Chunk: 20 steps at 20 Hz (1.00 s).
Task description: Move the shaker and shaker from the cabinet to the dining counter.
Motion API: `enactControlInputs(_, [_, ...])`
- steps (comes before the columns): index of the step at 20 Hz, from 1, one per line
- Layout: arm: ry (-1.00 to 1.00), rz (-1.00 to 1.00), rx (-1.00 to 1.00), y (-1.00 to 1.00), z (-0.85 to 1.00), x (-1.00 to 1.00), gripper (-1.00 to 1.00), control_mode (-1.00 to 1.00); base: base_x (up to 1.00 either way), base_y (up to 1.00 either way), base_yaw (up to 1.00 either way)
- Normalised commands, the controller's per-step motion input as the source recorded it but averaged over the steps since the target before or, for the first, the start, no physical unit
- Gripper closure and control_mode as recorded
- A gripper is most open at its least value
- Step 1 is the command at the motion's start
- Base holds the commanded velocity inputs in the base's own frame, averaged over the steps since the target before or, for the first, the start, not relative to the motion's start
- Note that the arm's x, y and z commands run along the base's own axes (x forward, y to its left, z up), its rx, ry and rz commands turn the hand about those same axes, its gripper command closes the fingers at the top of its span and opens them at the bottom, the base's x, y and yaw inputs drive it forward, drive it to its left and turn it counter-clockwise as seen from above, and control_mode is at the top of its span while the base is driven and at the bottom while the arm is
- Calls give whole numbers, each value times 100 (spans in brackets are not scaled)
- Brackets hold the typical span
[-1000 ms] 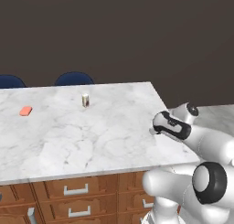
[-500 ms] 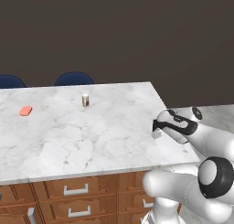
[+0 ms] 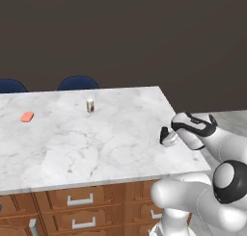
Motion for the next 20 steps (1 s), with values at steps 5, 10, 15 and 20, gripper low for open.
enactControlInputs(5, [1, 7, 8, 0, 0, 0, 100, -100, 0, 0, 0])
enactControlInputs(10, [1, 6, 5, 0, 0, 0, 100, -100, 0, 0, 0])
enactControlInputs(15, [2, 3, 0, 0, -1, 0, 100, -100, 0, 0, 0])
enactControlInputs(20, [1, 0, 0, 0, -16, 0, 100, -100, 0, 0, 0])
